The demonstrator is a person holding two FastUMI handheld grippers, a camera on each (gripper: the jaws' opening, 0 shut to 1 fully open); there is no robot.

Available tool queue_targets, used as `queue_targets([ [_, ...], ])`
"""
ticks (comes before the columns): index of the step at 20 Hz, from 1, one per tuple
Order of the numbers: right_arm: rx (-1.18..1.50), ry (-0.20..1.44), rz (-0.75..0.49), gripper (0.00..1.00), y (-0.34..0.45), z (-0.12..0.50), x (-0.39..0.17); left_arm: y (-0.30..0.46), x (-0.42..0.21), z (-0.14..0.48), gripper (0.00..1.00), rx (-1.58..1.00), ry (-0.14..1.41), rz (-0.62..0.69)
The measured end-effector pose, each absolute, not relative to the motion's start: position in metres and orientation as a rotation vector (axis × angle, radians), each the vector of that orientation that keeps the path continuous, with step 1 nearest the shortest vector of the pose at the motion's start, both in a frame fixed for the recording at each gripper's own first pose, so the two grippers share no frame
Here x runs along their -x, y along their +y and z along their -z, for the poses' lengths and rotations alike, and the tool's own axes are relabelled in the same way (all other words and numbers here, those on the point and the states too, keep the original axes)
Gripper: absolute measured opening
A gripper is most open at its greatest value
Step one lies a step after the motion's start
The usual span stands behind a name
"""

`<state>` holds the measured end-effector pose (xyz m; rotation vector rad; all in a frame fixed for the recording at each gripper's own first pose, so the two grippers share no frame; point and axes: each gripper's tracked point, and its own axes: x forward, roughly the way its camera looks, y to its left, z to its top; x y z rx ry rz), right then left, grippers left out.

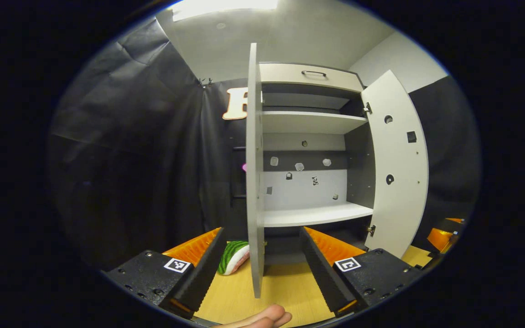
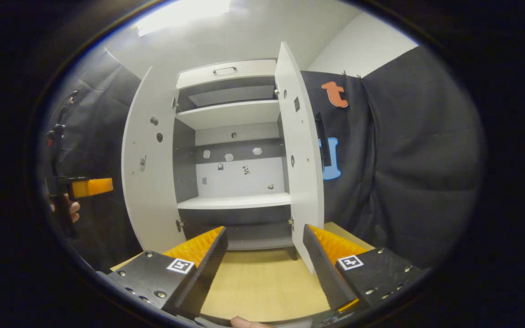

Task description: Open the right door of the double-door shoe cabinet with the right hand, and open the left door with the left hand.

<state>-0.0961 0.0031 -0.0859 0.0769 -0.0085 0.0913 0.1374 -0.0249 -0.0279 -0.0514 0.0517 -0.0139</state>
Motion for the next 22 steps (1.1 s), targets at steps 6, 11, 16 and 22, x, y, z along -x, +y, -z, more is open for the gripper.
queue_targets([
  [6,-0.083,-0.035,-0.103,0.94,0.018,0.081,0.097,-0.043,-0.138,0.028,1.0,0.091,0.005,0.035],
  [11,-0.056,-0.013,-0.134,0.98,0.03,0.095,0.104,-0.048,-0.132,0.044,0.98,0.06,0.045,0.064],
  [16,-0.044,-0.039,-0.137,0.98,0.038,0.086,0.108,-0.048,-0.132,0.044,0.98,0.082,0.04,0.046],
  [22,-0.03,-0.031,-0.136,0.98,0.043,0.091,0.106,-0.048,-0.131,0.046,0.97,0.089,0.049,0.044],
])
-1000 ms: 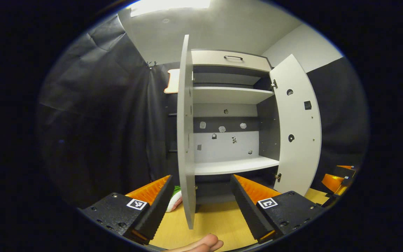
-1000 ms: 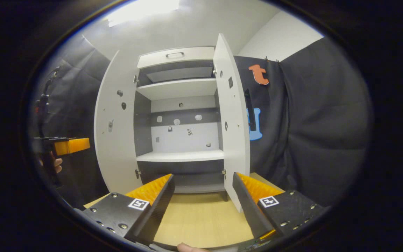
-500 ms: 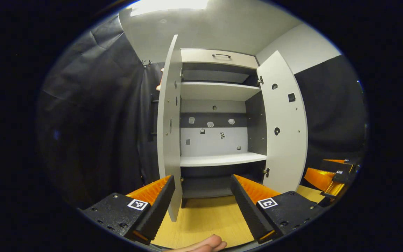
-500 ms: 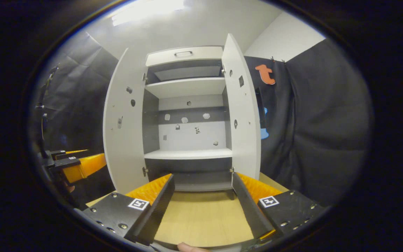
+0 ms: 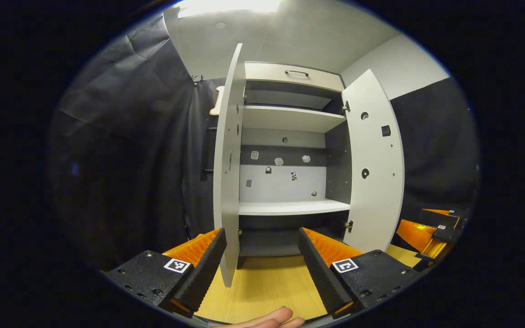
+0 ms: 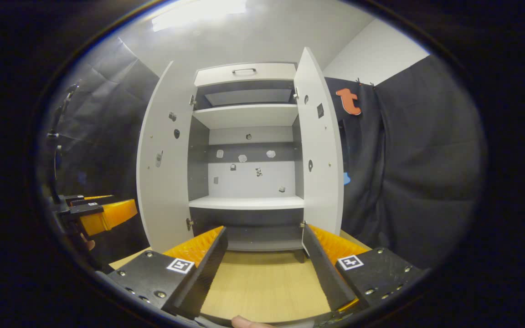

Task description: Open the right door of the double-door shoe cabinet with the right hand, and open the left door with the left hand.

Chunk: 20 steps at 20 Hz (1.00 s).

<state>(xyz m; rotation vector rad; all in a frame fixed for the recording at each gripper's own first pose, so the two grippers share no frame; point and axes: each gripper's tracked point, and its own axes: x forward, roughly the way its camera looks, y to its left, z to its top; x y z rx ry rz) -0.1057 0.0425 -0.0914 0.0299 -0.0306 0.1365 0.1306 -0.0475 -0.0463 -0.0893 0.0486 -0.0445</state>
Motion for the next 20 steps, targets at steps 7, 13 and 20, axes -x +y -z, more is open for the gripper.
queue_targets([
  [7,-0.043,-0.043,-0.145,0.98,0.0419,0.0884,0.1105,-0.0477,-0.1291,0.0479,0.97,0.101,0.057,0.04],
  [13,-0.053,-0.046,-0.148,0.94,0.0408,0.0892,0.1105,-0.0512,-0.1291,0.045,0.97,0.11,0.043,0.046],
  [20,-0.065,-0.049,-0.144,0.99,0.0376,0.0909,0.107,-0.0502,-0.1329,0.0436,0.97,0.122,0.027,0.026],
])
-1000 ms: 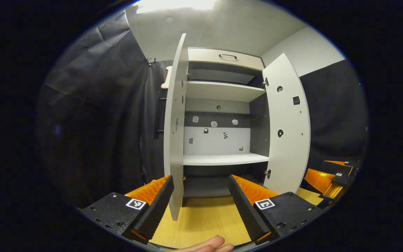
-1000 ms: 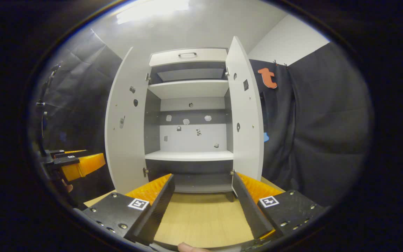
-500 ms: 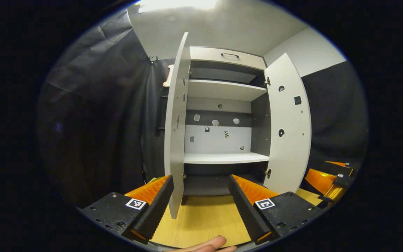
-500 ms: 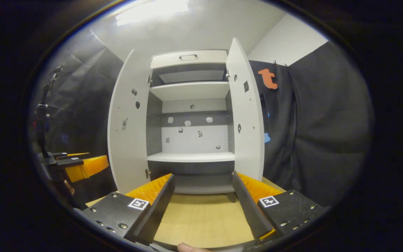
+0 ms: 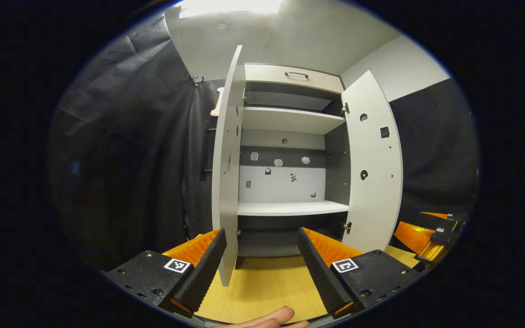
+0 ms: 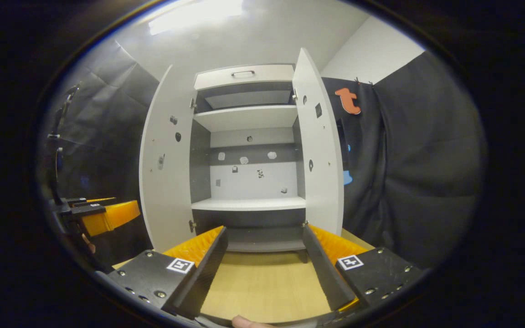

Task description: Open the right door of the double-door shoe cabinet with the right hand, and open the left door with the left hand.

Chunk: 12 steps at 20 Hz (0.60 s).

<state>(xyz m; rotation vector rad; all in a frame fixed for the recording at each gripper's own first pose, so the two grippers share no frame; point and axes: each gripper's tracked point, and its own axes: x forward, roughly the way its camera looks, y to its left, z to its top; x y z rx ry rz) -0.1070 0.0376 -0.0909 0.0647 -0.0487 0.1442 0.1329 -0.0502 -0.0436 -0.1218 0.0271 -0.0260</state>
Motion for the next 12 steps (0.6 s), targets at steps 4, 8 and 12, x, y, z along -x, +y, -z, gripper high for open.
queue_targets([
  [4,-0.065,-0.068,-0.139,0.98,0.03,0.091,0.103,-0.05,-0.137,0.041,0.97,0.149,0.01,-0.009],
  [8,-0.099,-0.172,-0.194,0.99,0.021,0.071,0.105,-0.064,-0.146,0.033,0.96,0.182,-0.033,-0.002],
  [12,-0.099,-0.212,-0.232,0.99,0.005,0.068,0.105,-0.08,-0.153,0.026,0.93,0.177,-0.075,0.025],
])
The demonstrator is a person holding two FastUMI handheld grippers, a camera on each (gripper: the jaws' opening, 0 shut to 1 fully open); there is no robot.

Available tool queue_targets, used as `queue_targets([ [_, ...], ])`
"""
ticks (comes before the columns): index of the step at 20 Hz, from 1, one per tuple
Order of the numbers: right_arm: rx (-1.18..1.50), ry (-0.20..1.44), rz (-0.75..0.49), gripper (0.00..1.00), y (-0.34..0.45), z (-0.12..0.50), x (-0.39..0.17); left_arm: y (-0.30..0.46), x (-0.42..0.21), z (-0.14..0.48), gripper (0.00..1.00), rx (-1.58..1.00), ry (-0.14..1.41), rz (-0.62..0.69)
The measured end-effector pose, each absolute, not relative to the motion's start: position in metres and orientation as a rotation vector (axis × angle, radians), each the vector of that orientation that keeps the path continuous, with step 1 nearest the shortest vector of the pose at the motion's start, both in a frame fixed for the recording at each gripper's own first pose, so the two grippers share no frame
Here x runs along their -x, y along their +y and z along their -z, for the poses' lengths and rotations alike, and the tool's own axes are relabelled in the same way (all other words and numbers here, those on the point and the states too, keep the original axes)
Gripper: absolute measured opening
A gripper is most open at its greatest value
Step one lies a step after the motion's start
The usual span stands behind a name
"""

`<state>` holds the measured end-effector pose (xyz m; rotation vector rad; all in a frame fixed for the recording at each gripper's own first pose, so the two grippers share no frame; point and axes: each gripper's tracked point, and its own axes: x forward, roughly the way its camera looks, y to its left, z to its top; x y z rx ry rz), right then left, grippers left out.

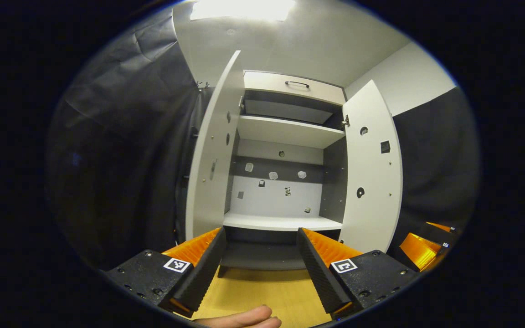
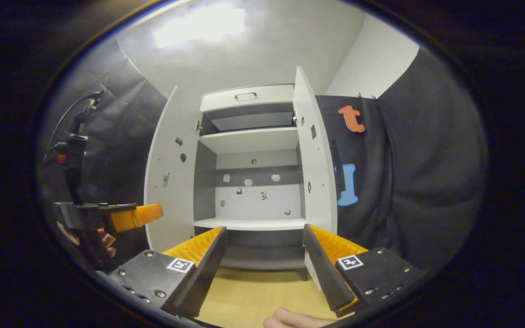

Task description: Open the right door of the double-door shoe cabinet with the right hand, and open the left door with the left hand.

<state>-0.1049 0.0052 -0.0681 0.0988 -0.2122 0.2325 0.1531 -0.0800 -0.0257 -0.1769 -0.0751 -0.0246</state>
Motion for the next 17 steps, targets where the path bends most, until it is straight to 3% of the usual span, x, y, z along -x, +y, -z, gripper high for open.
queue_targets([
  [5,-0.163,-0.227,-0.237,0.99,-0.044,0.064,0.1,-0.118,-0.163,0.017,0.96,0.17,-0.13,0.101],
  [6,-0.173,-0.235,-0.228,0.94,-0.055,0.062,0.097,-0.126,-0.164,0.018,0.96,0.162,-0.133,0.123],
  [7,-0.176,-0.238,-0.222,0.98,-0.065,0.06,0.095,-0.129,-0.165,0.02,0.96,0.146,-0.122,0.124],
  [12,-0.112,-0.205,-0.184,0.99,-0.093,0.074,0.082,-0.134,-0.168,0.031,0.98,0.107,-0.084,0.113],
  [16,-0.105,-0.192,-0.182,0.98,-0.092,0.082,0.079,-0.145,-0.168,0.038,0.98,0.144,-0.055,0.127],
  [17,-0.114,-0.189,-0.186,0.94,-0.09,0.083,0.079,-0.144,-0.168,0.04,0.98,0.14,-0.045,0.124],
])
